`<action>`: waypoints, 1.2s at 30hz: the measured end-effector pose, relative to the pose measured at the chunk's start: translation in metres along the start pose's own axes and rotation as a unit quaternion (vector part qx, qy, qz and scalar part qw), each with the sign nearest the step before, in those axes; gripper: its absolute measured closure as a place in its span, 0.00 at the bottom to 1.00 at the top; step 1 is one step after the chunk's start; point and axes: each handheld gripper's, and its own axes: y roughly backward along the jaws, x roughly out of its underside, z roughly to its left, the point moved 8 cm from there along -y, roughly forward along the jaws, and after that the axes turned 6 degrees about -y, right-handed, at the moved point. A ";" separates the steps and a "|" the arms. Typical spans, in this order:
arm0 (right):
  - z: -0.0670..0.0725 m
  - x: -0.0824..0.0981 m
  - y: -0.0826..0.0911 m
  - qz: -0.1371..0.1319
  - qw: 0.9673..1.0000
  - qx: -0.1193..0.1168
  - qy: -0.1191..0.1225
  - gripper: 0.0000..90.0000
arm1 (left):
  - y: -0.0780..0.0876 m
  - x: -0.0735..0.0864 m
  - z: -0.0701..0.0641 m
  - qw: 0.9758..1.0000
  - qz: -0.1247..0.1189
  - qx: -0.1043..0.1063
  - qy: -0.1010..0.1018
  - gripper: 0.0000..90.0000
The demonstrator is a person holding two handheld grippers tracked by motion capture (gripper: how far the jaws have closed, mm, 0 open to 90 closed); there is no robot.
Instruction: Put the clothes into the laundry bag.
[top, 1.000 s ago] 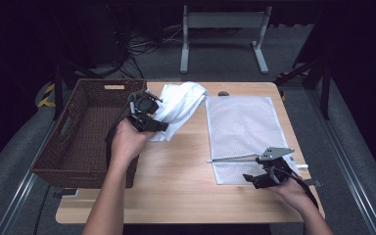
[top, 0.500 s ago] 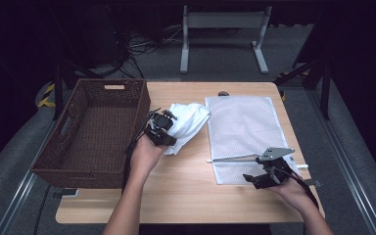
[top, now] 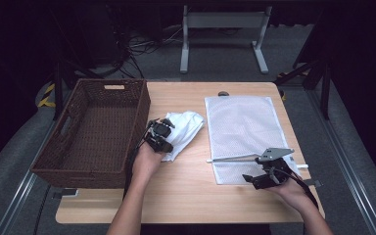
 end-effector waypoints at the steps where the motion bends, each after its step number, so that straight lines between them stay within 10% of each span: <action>1: 0.000 0.000 0.000 0.001 1.000 0.000 0.000 0.21 | -0.001 0.000 0.000 1.000 0.000 -0.001 -0.001 0.78; 20: 0.001 0.000 -0.001 0.003 1.000 -0.002 0.001 0.21 | 0.014 -0.007 -0.004 1.000 -0.013 0.011 -0.017 0.17; 28: 0.000 0.000 -0.001 0.002 1.000 -0.002 -0.001 0.21 | 0.039 -0.020 -0.004 0.999 -0.038 -0.005 -0.022 0.10; 36: -0.001 0.000 0.000 0.000 1.000 -0.001 -0.004 0.21 | 0.063 -0.034 -0.017 0.995 -0.077 0.048 -0.042 0.12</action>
